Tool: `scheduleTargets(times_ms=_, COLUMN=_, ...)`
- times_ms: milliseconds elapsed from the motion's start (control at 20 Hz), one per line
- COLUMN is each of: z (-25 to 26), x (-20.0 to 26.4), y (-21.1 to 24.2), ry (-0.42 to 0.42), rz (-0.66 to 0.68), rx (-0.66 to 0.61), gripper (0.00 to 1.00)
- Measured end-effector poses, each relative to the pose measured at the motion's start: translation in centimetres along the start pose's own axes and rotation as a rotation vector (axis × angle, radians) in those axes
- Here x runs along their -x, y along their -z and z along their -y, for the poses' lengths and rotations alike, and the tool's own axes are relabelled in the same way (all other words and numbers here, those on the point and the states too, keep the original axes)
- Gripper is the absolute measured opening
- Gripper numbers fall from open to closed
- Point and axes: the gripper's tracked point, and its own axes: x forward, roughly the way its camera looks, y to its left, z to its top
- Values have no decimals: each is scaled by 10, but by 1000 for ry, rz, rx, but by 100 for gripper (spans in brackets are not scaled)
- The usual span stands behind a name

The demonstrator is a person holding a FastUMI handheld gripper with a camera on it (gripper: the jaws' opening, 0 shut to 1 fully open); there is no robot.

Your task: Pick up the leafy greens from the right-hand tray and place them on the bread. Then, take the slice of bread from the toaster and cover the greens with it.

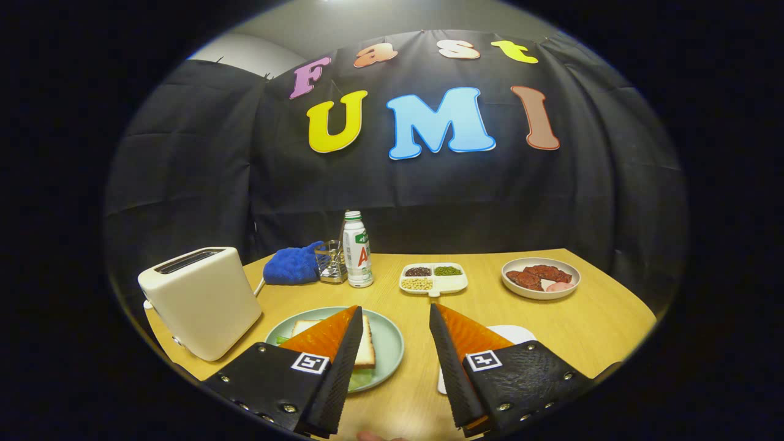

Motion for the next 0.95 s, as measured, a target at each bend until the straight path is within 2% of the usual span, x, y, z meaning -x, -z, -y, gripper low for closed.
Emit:
scheduleTargets(times_ms=300, z=96, x=40, y=-9, ry=92, rz=41, rx=15, gripper=67)
scheduleTargets(times_ms=400, z=132, x=48, y=-22, ry=159, rz=77, rx=-65, gripper=67)
scheduleTargets(times_ms=450, z=142, x=52, y=-32, ry=157, rz=89, rx=-100, gripper=67)
scheduleTargets(times_ms=650, z=202, x=61, y=-45, ry=246, rz=102, rx=-140, gripper=70)
scheduleTargets(times_ms=950, z=276, x=88, y=-44, ry=319, rz=94, rx=-95, gripper=70)
